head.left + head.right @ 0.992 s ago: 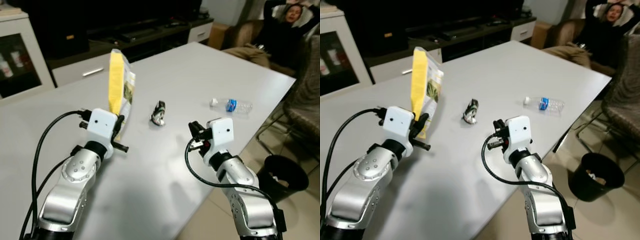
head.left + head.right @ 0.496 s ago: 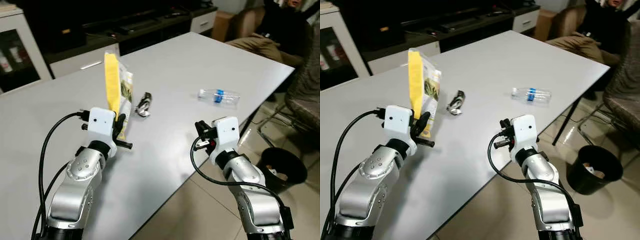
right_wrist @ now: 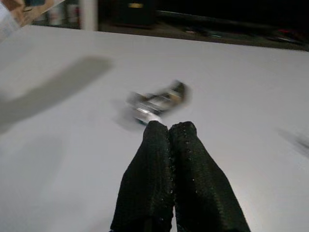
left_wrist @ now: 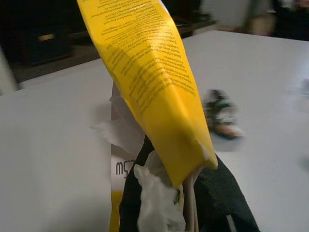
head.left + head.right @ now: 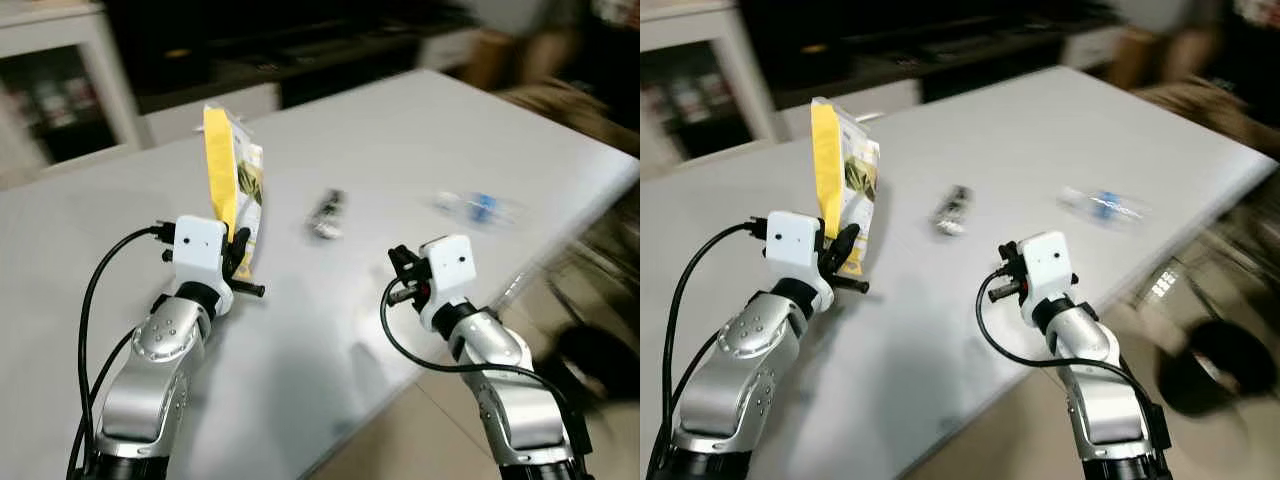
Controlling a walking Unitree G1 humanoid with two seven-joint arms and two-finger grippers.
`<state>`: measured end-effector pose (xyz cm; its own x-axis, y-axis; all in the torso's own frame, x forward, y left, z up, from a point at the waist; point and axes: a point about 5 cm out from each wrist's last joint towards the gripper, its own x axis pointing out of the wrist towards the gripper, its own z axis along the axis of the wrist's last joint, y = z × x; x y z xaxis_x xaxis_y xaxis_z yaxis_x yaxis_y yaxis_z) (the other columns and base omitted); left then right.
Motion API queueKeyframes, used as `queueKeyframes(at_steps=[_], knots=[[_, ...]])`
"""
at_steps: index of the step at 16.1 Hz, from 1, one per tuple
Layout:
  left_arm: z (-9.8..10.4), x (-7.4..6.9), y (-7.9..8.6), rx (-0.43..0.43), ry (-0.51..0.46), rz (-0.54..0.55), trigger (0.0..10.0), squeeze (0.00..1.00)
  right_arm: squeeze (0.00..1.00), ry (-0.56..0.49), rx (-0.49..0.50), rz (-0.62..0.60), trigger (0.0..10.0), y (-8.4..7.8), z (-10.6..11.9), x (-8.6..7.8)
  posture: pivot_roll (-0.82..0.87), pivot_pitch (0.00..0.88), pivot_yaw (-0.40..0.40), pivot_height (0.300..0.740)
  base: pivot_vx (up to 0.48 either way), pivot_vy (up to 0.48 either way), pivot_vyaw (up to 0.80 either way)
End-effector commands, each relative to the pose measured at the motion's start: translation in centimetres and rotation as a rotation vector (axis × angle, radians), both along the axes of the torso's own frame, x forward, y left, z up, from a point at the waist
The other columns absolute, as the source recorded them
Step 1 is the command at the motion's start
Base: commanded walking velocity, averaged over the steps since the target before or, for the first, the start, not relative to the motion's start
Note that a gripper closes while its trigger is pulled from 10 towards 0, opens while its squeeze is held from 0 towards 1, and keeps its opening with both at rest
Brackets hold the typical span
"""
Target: Picking trash to rubbish bin
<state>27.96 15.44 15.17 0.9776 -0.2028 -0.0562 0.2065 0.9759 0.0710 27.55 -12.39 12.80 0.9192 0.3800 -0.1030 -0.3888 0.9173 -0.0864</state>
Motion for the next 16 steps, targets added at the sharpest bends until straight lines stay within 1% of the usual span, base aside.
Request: queueKeyframes(at_steps=[1,3,5,6,8,9,10,11,13,14,15,16], knots=[[0.1,0.2,0.0,0.001,0.000,-0.008,10.0,0.00,0.00,0.002,-0.015,0.001,10.0,0.1,0.1,0.3,-0.13,0.000,-0.034,0.740,0.322,0.000,0.80],[0.0,0.3,-0.3,0.000,-0.002,-0.018,10.0,0.00,0.00,0.006,0.004,-0.026,10.0,-0.2,0.2,0.5,-0.14,0.000,-0.034,0.740,0.322,0.000,0.00],[0.1,0.4,-0.6,-0.001,-0.013,-0.036,10.0,0.00,0.00,0.002,0.003,-0.031,10.0,-0.6,0.3,0.6,-0.14,0.000,-0.035,0.740,0.000,0.000,0.00],[0.1,0.3,-0.5,0.018,-0.007,-0.034,10.0,0.00,0.00,0.004,-0.009,-0.041,10.0,-0.8,0.2,0.6,-0.14,0.000,-0.034,0.740,0.000,0.000,0.00],[0.0,0.2,-0.3,0.027,-0.002,-0.035,10.0,0.00,0.00,0.017,0.013,-0.049,10.0,-0.9,0.1,0.7,-0.14,0.000,-0.036,0.740,0.000,0.000,0.00],[-0.1,0.1,-0.2,0.021,0.003,-0.033,10.0,0.00,0.35,0.023,0.032,-0.052,10.0,-1.0,0.1,0.7,-0.14,0.000,-0.038,0.740,0.000,0.000,0.00],[-0.1,0.0,-0.2,0.019,0.004,-0.033,10.0,0.00,1.00,0.029,0.037,-0.052,10.0,-1.1,0.0,0.9,-0.14,0.000,-0.039,0.740,0.000,0.000,0.00],[-0.2,0.0,-0.3,0.023,0.005,-0.038,10.0,0.00,1.00,0.036,0.032,-0.054,10.0,-1.2,-0.1,1.4,-0.14,0.006,-0.042,0.740,0.000,0.000,0.00],[0.0,-0.1,-0.2,0.047,-0.004,-0.047,10.0,0.00,1.00,0.090,0.070,-0.093,10.0,-1.3,-1.1,3.9,-0.13,0.018,-0.048,0.740,0.000,0.000,0.00],[0.0,-0.1,-0.2,0.048,-0.005,-0.045,10.0,0.00,1.00,0.098,0.081,-0.098,10.0,-1.3,-1.3,4.4,-0.13,0.024,-0.050,0.740,0.000,0.000,0.00],[0.2,-0.3,0.1,0.064,-0.013,-0.036,10.0,0.00,1.00,0.118,0.128,-0.122,10.0,-1.0,-1.6,6.0,-0.11,0.039,-0.061,0.740,0.000,0.000,0.00],[0.3,-0.4,0.4,0.069,-0.014,-0.027,10.0,0.00,1.00,0.126,0.143,-0.120,10.0,-0.5,-1.5,6.9,-0.10,0.050,-0.069,0.740,0.000,0.000,0.00]])
